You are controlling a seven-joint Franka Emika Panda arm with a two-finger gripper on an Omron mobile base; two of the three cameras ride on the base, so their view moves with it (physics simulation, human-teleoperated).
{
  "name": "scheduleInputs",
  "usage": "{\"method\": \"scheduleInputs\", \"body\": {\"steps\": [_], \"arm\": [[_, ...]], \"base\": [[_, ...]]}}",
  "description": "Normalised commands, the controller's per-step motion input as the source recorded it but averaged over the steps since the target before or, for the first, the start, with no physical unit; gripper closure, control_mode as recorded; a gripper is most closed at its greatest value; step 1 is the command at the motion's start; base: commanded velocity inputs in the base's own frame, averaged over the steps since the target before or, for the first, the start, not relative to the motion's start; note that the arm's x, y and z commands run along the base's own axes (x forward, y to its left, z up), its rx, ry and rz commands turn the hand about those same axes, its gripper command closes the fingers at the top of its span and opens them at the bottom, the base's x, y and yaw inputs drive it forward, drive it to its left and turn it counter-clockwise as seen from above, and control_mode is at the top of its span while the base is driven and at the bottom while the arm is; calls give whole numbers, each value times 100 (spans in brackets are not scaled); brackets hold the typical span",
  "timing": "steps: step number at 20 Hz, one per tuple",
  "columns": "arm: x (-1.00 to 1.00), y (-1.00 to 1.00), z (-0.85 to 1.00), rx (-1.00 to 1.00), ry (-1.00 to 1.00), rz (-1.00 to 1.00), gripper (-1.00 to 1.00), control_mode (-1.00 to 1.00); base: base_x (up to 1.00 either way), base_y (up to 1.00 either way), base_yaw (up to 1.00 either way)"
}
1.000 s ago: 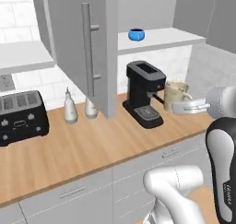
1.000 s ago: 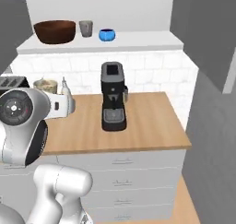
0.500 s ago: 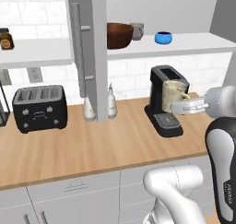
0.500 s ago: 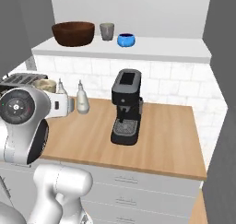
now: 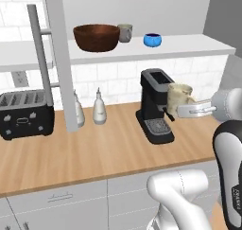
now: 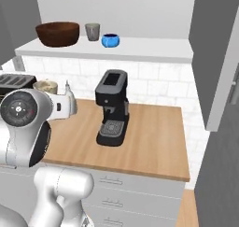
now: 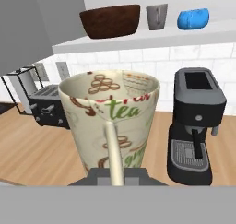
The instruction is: Gather all objects into one cabinet and sort the glasses and bowls to opposite sides.
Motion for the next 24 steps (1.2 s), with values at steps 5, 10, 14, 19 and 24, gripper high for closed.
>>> {"method": "scheduleInputs", "body": {"steps": [5, 10, 14, 19, 24], "arm": [[0, 0, 0, 0, 0, 0, 100, 100], [0, 0, 0, 0, 0, 0, 100, 100], [0, 0, 7, 0, 0, -11, 100, -100], [20, -9, 43, 0, 0, -22, 100, -100], [35, -38, 74, 0, 0, -14, 100, -100]], "base": [[13, -27, -5], [2, -17, -7], [0, 0, -1], [0, 0, 0], [0, 0, 0]]}}
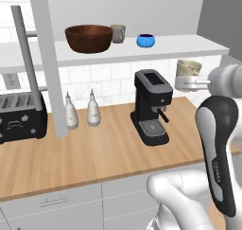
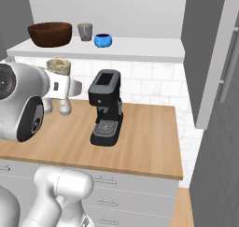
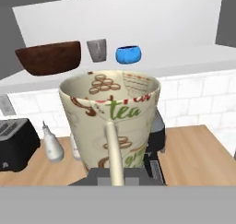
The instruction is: Gather all objects into one cabinet and sort the glasses and bowls to opposite sides.
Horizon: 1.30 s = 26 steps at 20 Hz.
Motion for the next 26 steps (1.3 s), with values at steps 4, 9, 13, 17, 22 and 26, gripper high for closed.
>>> {"method": "scheduleInputs", "body": {"steps": [4, 9, 13, 17, 22, 26], "arm": [[37, -68, 68, 0, 0, -5, 100, -100], [73, -66, 38, 0, 0, 0, 100, -100], [100, -58, 6, 0, 0, 0, 100, -100], [100, -56, -3, 0, 1, 0, 100, -100], [100, -48, -3, 0, 0, 0, 100, -100], [100, -34, -13, -3, 0, 0, 100, -100]], "base": [[0, 0, 0], [0, 0, 0], [0, 0, 0], [0, 0, 0], [0, 0, 0], [0, 0, 0]]}}
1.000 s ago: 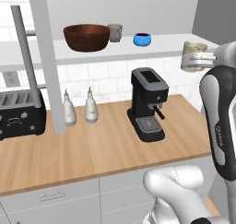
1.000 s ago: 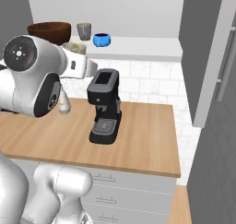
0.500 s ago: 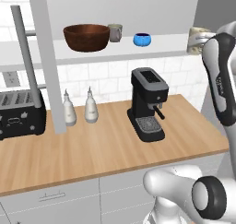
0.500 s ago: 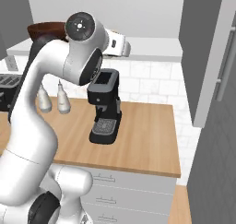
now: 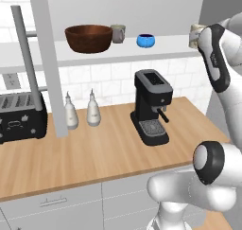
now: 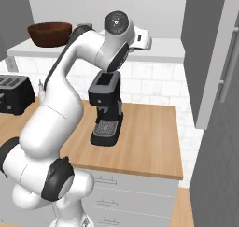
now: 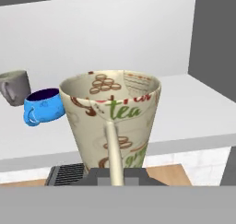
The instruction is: Gather all objects into one cabinet and sort the glasses and bowls to opposite sides.
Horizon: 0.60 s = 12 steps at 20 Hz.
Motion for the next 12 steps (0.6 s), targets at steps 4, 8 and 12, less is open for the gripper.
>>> {"method": "scheduleInputs", "body": {"steps": [4, 8, 12], "arm": [[79, -14, -35, -5, 0, 0, 100, -100], [83, -22, -24, -3, 0, 0, 100, -100], [78, -30, -6, 0, 0, 0, 100, -100]], "base": [[0, 0, 0], [0, 0, 0], [0, 0, 0]]}}
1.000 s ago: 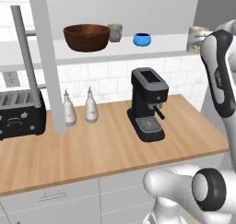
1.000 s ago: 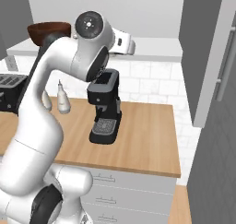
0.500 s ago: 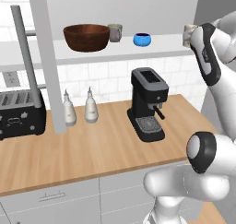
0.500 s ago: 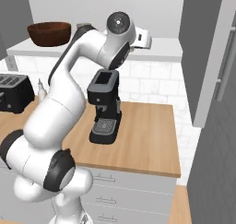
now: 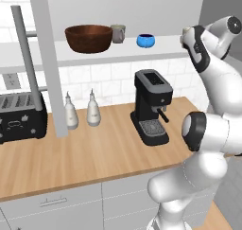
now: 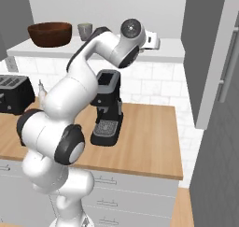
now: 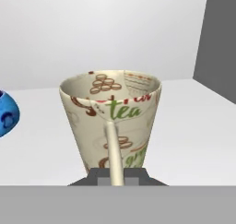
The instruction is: Gather all objects into one cabinet and sort the glasses and bowls to opposite sides.
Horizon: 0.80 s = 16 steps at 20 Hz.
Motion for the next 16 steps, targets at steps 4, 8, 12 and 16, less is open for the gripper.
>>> {"method": "scheduleInputs", "body": {"steps": [4, 8, 12, 16], "arm": [[66, -28, -6, 0, 0, 0, 100, -100], [72, -29, -3, 0, 0, 0, 100, -100], [60, -34, -2, 0, 0, 0, 100, -100], [26, -26, -11, 0, 0, 0, 100, -100]], "base": [[0, 0, 0], [0, 0, 0], [0, 0, 0], [0, 0, 0]]}}
